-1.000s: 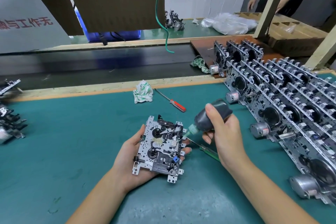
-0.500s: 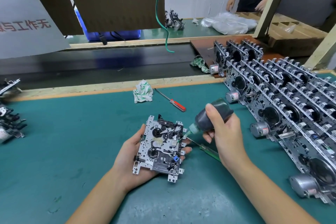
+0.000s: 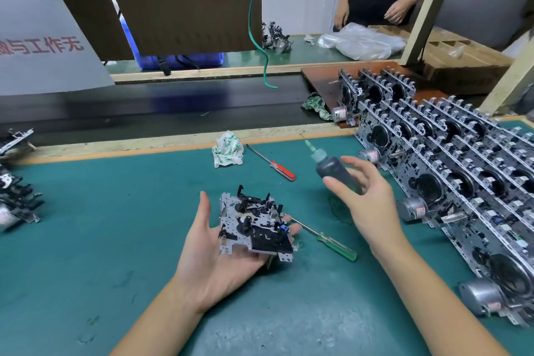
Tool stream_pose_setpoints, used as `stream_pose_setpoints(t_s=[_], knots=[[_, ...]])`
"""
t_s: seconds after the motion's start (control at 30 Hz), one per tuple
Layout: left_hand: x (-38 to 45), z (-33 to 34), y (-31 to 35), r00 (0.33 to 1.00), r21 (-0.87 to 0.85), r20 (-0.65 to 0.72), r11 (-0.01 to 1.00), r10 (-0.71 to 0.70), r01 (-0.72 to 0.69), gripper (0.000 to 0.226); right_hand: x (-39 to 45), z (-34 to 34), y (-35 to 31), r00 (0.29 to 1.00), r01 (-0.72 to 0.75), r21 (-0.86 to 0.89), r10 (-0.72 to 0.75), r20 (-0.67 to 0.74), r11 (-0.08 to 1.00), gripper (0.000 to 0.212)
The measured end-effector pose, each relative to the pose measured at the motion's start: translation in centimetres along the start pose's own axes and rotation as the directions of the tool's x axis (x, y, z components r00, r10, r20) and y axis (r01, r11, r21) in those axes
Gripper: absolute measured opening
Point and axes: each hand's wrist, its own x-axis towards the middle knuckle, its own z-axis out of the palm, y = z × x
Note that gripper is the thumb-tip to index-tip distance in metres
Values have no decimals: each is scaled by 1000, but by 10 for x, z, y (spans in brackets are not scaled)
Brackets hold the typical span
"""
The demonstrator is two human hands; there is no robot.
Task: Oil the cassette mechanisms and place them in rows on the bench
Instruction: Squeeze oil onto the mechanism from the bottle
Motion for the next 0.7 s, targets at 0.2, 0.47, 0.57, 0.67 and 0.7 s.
stream_pose_setpoints(t_s=[0.2,0.47,0.57,0.67,0.7], knots=[[-2,4,2,999,-61,46,998,6,-4,97,3,4,13,995,-1,4,1,98,1000,36],[-4,1,8,991,385,50,918,-122,93,96,-13,-7,-14,814,514,-404,-578,-47,757,26],[-9,-1,11,981,481,-20,858,-195,180,91,-31,-10,-24,742,667,-511,-550,383,543,35],[-12,5,14,971,623,-108,746,-215,235,72,-49,-12,-20,624,781,-548,-326,710,300,49],[-12,10,15,966,661,-130,706,-223,252,63,-53,-15,-17,618,785,-555,-288,732,274,49]])
